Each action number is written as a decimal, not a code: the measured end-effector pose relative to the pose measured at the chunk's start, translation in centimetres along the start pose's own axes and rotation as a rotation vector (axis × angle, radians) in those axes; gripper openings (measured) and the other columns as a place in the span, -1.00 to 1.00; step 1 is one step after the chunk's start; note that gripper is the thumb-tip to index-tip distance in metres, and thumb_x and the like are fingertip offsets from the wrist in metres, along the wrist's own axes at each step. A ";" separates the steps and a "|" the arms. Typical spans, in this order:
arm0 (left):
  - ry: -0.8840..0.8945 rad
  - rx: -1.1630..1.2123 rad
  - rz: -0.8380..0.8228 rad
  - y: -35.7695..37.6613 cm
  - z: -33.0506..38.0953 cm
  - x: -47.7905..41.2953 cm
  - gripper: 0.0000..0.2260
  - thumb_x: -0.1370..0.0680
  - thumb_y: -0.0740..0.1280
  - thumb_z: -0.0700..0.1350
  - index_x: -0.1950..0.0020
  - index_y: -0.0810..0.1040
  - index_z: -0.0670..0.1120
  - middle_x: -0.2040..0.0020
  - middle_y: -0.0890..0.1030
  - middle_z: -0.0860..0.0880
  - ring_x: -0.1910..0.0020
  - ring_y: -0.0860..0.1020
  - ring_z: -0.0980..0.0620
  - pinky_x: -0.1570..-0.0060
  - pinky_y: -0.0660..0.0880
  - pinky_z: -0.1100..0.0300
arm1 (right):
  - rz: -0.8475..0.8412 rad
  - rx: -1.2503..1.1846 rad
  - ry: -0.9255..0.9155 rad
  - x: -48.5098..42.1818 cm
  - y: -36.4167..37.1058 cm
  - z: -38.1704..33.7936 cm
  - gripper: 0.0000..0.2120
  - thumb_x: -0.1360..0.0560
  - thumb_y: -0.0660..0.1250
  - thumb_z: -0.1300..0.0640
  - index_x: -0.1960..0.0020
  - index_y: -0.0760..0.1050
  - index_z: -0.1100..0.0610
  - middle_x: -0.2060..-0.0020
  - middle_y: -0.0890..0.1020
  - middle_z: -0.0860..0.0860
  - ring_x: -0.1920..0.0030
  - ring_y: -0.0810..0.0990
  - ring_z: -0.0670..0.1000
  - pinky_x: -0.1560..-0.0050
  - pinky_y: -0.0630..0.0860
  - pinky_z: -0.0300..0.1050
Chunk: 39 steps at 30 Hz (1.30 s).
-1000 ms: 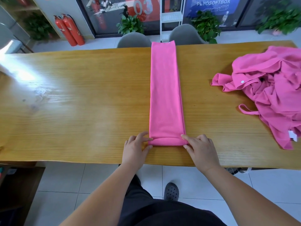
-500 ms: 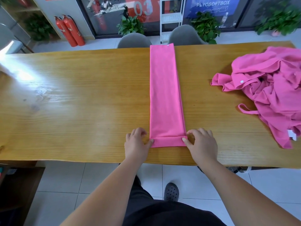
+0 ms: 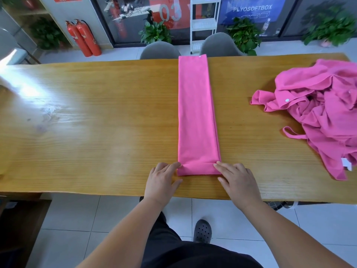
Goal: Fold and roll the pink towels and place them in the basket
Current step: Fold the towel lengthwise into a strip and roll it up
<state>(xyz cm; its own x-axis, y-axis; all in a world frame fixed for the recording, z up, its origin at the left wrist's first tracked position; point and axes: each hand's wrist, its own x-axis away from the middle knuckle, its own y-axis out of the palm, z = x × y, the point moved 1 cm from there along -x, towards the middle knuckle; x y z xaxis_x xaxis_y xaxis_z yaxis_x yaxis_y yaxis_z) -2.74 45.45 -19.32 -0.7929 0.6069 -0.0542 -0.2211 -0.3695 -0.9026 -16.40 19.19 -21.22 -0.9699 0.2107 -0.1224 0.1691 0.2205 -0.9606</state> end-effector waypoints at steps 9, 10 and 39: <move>-0.390 0.499 -0.155 -0.7 -0.3 -1.6 -0.71 -0.60 0.46 0.15 -0.23 0.45 0.15 0.01 0.70 0.22 -0.04 0.56 0.23 0.07 0.47 0.22 | -0.167 -0.439 0.391 -1.9 -2.1 0.1 -0.69 -0.59 0.36 -0.25 -0.32 0.55 -0.33 0.02 0.47 -0.18 0.08 0.56 -0.17 0.02 0.61 -0.11; -0.415 0.522 -0.174 -0.8 -0.5 -1.5 -0.72 -0.59 0.47 0.16 -0.19 0.44 0.16 0.05 0.72 0.20 -0.01 0.58 0.23 0.08 0.48 0.22 | -0.160 -0.487 0.406 -1.6 -2.0 0.2 -0.70 -0.57 0.39 -0.26 -0.29 0.57 -0.33 0.00 0.51 -0.20 0.05 0.59 -0.18 -0.02 0.62 -0.10; -0.436 0.544 -0.147 -0.4 -0.5 -1.9 -0.70 -0.58 0.47 0.16 -0.26 0.51 0.18 -0.11 0.69 0.22 -0.06 0.58 0.22 0.03 0.50 0.18 | -0.192 -0.502 0.358 -2.8 -1.7 0.4 -0.72 -0.64 0.34 -0.14 -0.34 0.47 -0.26 -0.01 0.59 -0.18 0.13 0.54 -0.15 0.16 0.47 -0.16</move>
<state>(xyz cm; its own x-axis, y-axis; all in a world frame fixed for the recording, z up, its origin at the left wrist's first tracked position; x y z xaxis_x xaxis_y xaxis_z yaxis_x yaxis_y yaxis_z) -0.80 44.80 -19.07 -0.8630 0.3827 0.3298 -0.5049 -0.6735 -0.5399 -14.07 17.82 -19.32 -0.8873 0.4085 0.2140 0.1439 0.6861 -0.7132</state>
